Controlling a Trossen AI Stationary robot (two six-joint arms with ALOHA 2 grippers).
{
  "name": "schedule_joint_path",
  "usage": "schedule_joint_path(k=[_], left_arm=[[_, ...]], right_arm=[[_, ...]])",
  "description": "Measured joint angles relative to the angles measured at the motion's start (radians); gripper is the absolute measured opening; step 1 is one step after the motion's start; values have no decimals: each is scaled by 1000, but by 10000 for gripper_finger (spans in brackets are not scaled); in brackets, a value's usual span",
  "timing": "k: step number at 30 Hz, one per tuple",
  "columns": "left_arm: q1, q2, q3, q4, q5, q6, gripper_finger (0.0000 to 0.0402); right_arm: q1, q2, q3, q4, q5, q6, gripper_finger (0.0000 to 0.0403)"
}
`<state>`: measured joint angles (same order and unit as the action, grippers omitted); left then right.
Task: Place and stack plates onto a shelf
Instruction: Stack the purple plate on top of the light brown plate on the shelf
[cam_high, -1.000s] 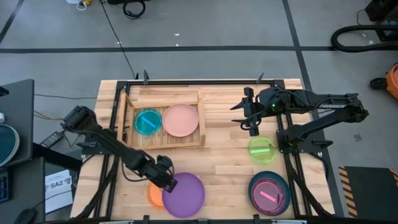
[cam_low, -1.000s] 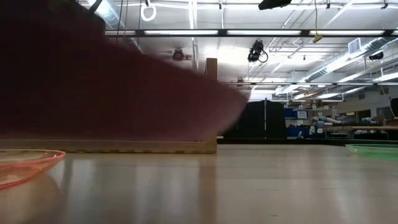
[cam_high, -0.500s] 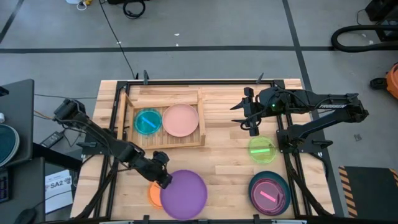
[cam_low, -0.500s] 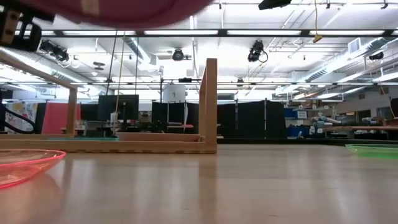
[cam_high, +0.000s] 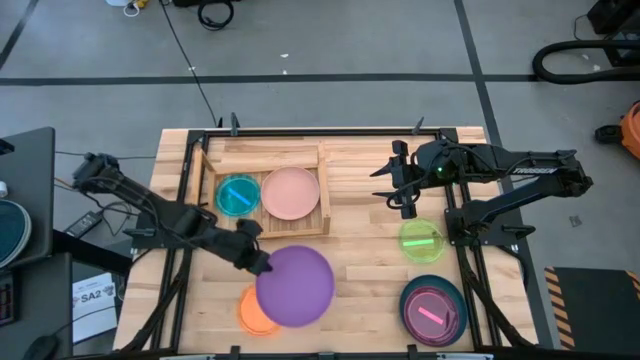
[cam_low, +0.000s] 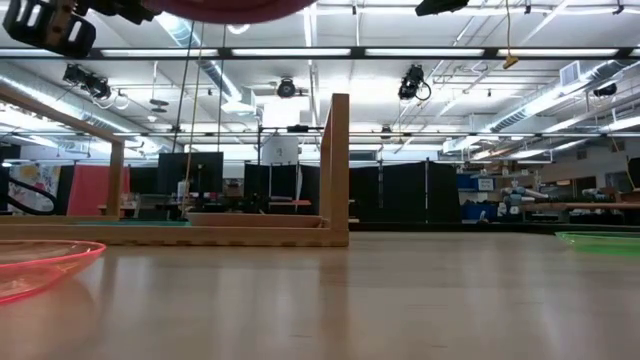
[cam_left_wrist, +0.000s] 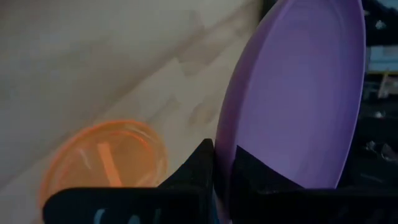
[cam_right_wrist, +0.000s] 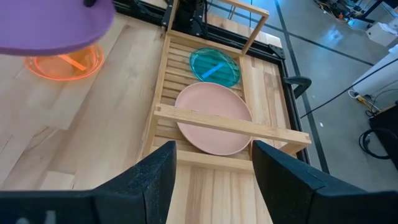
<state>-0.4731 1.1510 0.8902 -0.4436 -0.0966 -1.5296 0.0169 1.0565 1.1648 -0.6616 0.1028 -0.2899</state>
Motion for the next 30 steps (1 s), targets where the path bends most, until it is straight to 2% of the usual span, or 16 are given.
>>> schedule_joint_path(k=[11,15,20,30], left_arm=[[161,-141,0,-203,-6,60,30],[259,-161,1,-295,-5,73,30],[402,-165,0,-360,-4,163,30],[680,-164,1,-364,43,361,30]], right_arm=[[0,0,0,0,0,0,215],[0,0,0,0,0,0,215],[0,0,0,0,0,0,215],[0,0,0,0,0,0,215]])
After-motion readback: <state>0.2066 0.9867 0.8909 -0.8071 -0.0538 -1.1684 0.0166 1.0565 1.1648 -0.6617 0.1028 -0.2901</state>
